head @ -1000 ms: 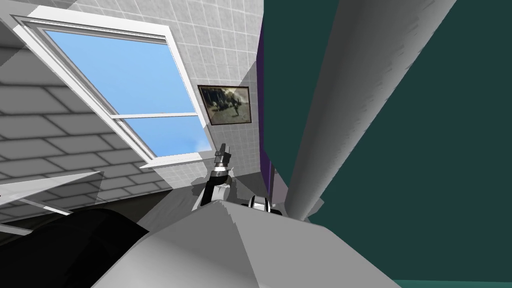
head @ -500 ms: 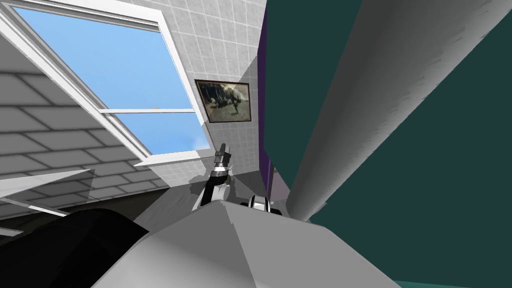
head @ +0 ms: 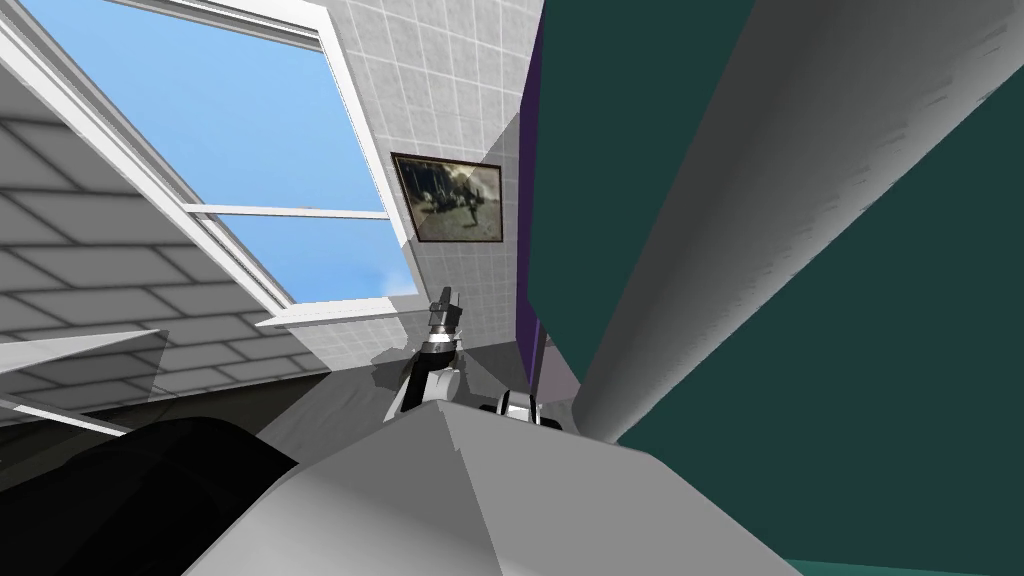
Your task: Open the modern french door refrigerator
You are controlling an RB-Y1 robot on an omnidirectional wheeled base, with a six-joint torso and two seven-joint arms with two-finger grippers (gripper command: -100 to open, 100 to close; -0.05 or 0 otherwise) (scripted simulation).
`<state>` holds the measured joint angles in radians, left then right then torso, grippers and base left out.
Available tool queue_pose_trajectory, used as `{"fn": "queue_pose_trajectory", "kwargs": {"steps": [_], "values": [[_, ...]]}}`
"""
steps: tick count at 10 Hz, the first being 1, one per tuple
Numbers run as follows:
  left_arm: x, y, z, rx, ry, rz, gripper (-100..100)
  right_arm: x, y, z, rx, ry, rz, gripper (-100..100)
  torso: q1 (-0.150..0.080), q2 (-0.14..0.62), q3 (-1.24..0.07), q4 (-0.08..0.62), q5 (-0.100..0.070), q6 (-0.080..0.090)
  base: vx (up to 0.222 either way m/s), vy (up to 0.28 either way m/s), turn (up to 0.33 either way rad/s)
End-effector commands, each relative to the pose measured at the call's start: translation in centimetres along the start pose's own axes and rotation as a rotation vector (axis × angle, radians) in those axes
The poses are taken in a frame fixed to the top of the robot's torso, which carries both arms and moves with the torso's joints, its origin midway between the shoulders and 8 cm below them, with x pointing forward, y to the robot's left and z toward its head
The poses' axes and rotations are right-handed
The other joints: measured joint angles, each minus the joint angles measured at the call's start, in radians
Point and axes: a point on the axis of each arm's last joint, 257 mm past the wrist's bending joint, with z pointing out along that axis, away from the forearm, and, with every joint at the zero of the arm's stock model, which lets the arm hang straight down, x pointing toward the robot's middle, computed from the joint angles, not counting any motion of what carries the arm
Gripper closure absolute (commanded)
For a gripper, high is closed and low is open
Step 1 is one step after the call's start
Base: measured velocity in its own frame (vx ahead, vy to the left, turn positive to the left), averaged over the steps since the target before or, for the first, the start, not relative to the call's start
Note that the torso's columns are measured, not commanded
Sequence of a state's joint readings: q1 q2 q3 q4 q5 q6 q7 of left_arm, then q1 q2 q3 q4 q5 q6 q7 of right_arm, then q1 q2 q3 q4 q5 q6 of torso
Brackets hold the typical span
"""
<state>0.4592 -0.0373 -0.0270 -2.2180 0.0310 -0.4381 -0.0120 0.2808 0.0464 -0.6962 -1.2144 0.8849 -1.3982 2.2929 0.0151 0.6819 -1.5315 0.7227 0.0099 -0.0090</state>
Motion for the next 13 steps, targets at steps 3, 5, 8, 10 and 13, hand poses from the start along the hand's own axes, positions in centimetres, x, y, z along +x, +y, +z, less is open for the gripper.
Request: {"fn": "queue_pose_trajectory", "kwargs": {"steps": [3, 5, 8, 10, 13], "values": [[0.0, 0.0, 0.0, 0.000, 0.000, 0.000, 0, -0.1, -0.4, 0.4, -0.010, -0.025, -0.038, 100, 0.015, 0.000, 0.009, -0.003, 0.003, -0.002, -0.064, 0.035, -0.004], [0.0, 0.0, 0.0, 0.000, 0.000, 0.000, 0, 1.8, -1.0, 0.2, -0.035, -0.066, -0.096, -100, 0.010, 0.015, 0.017, 0.003, 0.002, 0.001, -0.060, -0.025, -0.028], [0.0, 0.0, 0.0, 0.000, 0.000, 0.000, 0, 3.6, -1.6, 0.0, -0.061, -0.106, -0.150, -100, 0.007, 0.015, 0.019, 0.003, 0.000, 0.001, 0.012, 0.001, 0.007], [0.0, 0.0, 0.0, 0.000, 0.000, 0.000, 0, 4.6, -2.0, 0.0, -0.078, -0.129, -0.180, -100, 0.008, 0.012, 0.018, 0.002, 0.000, 0.001, 0.027, 0.008, 0.008], [0.0, 0.0, 0.0, 0.000, 0.000, 0.000, 0, 5.1, -1.9, 0.1, -0.092, -0.141, -0.191, -100, 0.011, 0.000, 0.014, -0.005, 0.000, -0.001, 0.047, 0.003, 0.022]]}}
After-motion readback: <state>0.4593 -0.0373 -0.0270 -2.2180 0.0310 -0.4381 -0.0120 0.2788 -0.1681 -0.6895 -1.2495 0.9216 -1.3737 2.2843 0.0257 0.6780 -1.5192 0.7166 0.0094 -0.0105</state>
